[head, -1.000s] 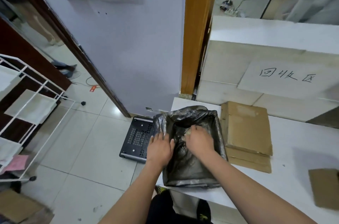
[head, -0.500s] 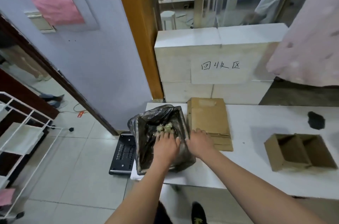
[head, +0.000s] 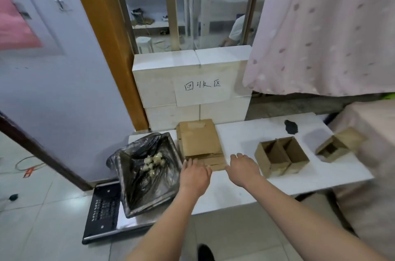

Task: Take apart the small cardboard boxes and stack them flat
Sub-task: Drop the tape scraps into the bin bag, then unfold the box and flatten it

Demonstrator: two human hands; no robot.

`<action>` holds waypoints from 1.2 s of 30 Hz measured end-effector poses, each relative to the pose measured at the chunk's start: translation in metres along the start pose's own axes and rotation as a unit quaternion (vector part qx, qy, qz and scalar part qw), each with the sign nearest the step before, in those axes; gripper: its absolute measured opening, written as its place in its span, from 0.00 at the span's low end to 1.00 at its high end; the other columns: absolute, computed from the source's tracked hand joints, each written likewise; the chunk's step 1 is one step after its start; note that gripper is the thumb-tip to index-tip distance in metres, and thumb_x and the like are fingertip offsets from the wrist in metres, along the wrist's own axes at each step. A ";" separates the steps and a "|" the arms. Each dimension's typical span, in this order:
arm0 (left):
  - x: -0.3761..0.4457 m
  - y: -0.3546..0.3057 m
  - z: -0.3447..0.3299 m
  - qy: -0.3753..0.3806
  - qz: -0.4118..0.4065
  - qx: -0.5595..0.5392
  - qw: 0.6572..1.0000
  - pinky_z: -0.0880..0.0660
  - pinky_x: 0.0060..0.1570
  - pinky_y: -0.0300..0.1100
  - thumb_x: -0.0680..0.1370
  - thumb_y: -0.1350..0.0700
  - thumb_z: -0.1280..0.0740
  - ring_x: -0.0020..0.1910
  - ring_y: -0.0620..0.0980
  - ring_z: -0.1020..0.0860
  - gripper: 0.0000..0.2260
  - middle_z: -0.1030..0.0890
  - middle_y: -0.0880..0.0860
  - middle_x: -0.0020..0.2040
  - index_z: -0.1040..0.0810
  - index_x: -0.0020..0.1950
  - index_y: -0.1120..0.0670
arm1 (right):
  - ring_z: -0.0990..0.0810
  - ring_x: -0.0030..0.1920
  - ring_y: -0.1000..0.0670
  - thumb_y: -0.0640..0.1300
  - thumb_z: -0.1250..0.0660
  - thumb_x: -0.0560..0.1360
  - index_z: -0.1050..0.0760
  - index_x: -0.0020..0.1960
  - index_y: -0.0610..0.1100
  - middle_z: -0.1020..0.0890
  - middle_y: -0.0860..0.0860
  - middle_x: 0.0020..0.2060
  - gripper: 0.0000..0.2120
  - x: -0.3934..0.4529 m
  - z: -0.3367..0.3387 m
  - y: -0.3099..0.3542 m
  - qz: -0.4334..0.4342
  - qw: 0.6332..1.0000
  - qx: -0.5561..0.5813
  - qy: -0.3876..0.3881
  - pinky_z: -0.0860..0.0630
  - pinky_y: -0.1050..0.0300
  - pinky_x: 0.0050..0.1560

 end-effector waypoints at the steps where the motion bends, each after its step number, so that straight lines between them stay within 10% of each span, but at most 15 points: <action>1: -0.002 -0.009 -0.004 0.009 -0.012 -0.002 1.000 0.42 0.75 0.53 0.85 0.48 0.53 0.70 0.58 0.32 0.23 0.26 0.59 0.68 0.28 0.69 0.59 | 0.27 0.65 0.42 0.52 0.48 0.83 0.33 0.70 0.40 0.26 0.43 0.65 0.21 -0.007 -0.001 -0.010 -0.012 1.000 0.004 0.004 0.31 0.49 0.63; 11: -0.019 -0.119 -0.015 0.041 -0.123 0.049 0.990 0.45 0.76 0.54 0.85 0.47 0.55 0.73 0.60 0.34 0.25 0.30 0.60 0.73 0.34 0.75 0.59 | 0.22 0.53 0.45 0.47 0.45 0.80 0.25 0.59 0.46 0.20 0.47 0.55 0.14 -0.071 -0.007 -0.123 -0.138 0.988 0.074 0.015 0.29 0.55 0.45; 36: 0.073 -0.493 -0.034 0.077 -0.189 0.142 0.969 0.37 0.74 0.53 0.86 0.50 0.53 0.71 0.57 0.32 0.21 0.29 0.59 0.71 0.33 0.74 0.58 | 0.26 0.63 0.42 0.56 0.46 0.82 0.29 0.66 0.42 0.24 0.43 0.62 0.22 -0.051 -0.028 -0.479 -0.145 0.981 0.131 0.010 0.30 0.48 0.64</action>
Point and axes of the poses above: each hand's wrist, its own x-axis towards the middle knuckle, its own z-axis out of the back of the hand, y = z × x, the point moved 2 cm from there along x, towards the middle knuckle
